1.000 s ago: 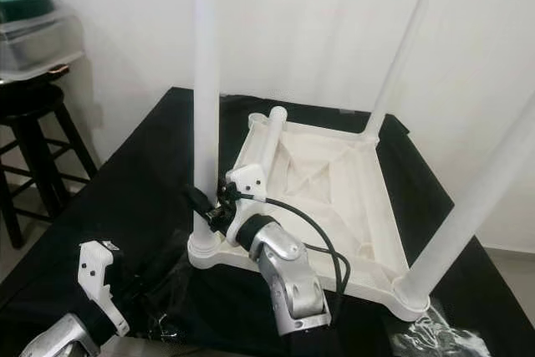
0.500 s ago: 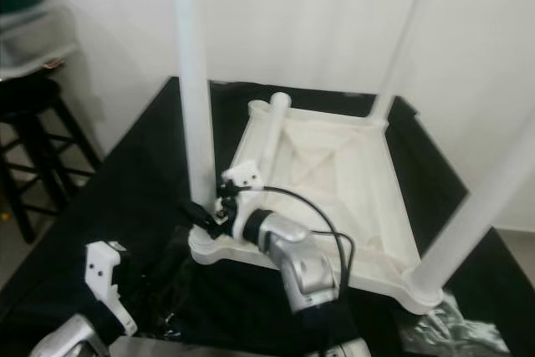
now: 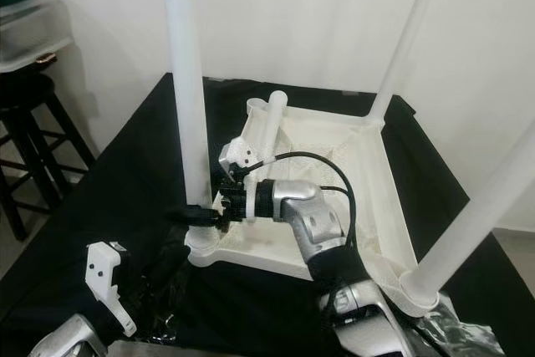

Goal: Building children table

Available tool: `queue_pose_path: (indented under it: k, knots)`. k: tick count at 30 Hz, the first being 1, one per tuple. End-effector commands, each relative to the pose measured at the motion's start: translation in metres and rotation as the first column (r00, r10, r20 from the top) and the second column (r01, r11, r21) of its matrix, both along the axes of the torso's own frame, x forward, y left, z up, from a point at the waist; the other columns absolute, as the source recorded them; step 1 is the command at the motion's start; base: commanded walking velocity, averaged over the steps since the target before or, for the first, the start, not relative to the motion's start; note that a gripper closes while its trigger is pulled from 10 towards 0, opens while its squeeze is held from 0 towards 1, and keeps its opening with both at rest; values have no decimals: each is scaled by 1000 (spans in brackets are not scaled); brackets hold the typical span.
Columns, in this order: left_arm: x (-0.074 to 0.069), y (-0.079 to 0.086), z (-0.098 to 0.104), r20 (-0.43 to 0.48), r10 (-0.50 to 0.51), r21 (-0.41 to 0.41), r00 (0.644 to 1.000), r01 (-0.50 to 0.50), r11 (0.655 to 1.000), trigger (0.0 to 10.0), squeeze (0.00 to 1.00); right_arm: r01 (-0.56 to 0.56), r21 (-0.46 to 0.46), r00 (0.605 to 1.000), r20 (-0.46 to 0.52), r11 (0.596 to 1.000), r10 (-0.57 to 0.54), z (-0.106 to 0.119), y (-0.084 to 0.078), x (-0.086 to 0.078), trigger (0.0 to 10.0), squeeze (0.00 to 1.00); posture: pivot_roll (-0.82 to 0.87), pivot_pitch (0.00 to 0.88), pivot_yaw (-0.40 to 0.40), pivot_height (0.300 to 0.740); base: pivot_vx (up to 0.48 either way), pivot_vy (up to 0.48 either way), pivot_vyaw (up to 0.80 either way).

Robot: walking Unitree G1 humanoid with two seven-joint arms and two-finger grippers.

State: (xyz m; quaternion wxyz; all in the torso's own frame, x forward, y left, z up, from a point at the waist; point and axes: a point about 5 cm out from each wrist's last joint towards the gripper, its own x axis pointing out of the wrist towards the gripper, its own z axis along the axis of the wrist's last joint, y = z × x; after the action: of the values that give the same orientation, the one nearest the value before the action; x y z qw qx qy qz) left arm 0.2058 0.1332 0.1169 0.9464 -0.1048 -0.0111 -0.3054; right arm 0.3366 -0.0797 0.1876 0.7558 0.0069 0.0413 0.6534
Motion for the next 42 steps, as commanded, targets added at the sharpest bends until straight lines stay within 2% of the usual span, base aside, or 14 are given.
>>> queue_pose_path:
  k: [1,10,16,17,18,19,21,26,32,33,34,35,36,42]
  knots:
    - [-1,0,-4,-12,-1,7,1000,1,1000,10000,0,-22,12,1000,-1,1000,22,1,-4,1,0,0,77,0,-78,740,0,0,0]
    - [-1,0,-3,-9,3,7,1000,-3,1000,10000,0,-25,14,1000,-8,1000,25,-6,-12,0,0,0,71,0,-74,740,0,0,0]
    - [-2,2,-1,-8,2,5,1000,-2,1000,10000,0,177,-10,984,-32,984,-177,-26,-18,-9,0,0,59,0,-76,740,0,0,0]
    - [-3,2,-1,-8,3,5,1000,-3,1000,10000,0,264,-20,963,-54,964,-265,-32,-18,-11,0,0,59,0,-76,740,0,0,0]
    - [-3,4,0,-8,4,7,1000,-4,1000,10000,0,550,21,830,-125,835,-544,-48,-7,-17,0,0,52,0,-73,740,0,0,0]
    - [-3,4,0,-8,4,7,1000,-4,1000,10000,0,550,21,830,-125,835,-544,-48,-7,-17,0,0,52,0,-73,740,0,0,0]
    - [-3,7,2,-8,5,10,1000,-5,1000,10000,0,595,-119,769,-202,795,-606,-84,31,-61,0,0,56,6,-54,740,0,0,0]
    - [-3,10,1,-21,-3,20,1000,4,1000,10000,0,723,22,665,-292,691,-687,-67,12,-44,0,0,50,0,-19,740,0,0,0]
    - [-4,14,0,-32,-22,40,999,23,999,10000,0,704,4,673,-323,710,-665,-69,21,-49,0,0,63,0,-13,740,0,0,0]
    - [-4,14,0,-31,-14,40,999,15,999,10000,0,706,-3,666,-336,708,-666,-68,23,-51,3490,0,71,0,-17,740,0,0,0]
    - [-4,15,0,-28,-4,41,1000,5,999,10000,0,698,2,667,-363,716,-650,-66,24,-53,10000,0,71,0,-17,740,0,0,0]
    - [-4,15,0,-27,2,42,1000,-1,999,10000,0,670,13,696,-359,742,-622,-63,26,-56,10000,569,74,0,-21,740,0,0,0]
    - [-4,15,0,-26,5,42,1000,-4,999,10000,0,645,23,722,-346,764,-599,-60,27,-57,10000,1000,74,0,-21,740,0,0,0]
    - [-4,15,0,-31,1,37,1000,0,999,10000,0,538,25,817,-262,843,-514,-51,25,-57,10000,1000,75,0,-29,740,0,0,0]
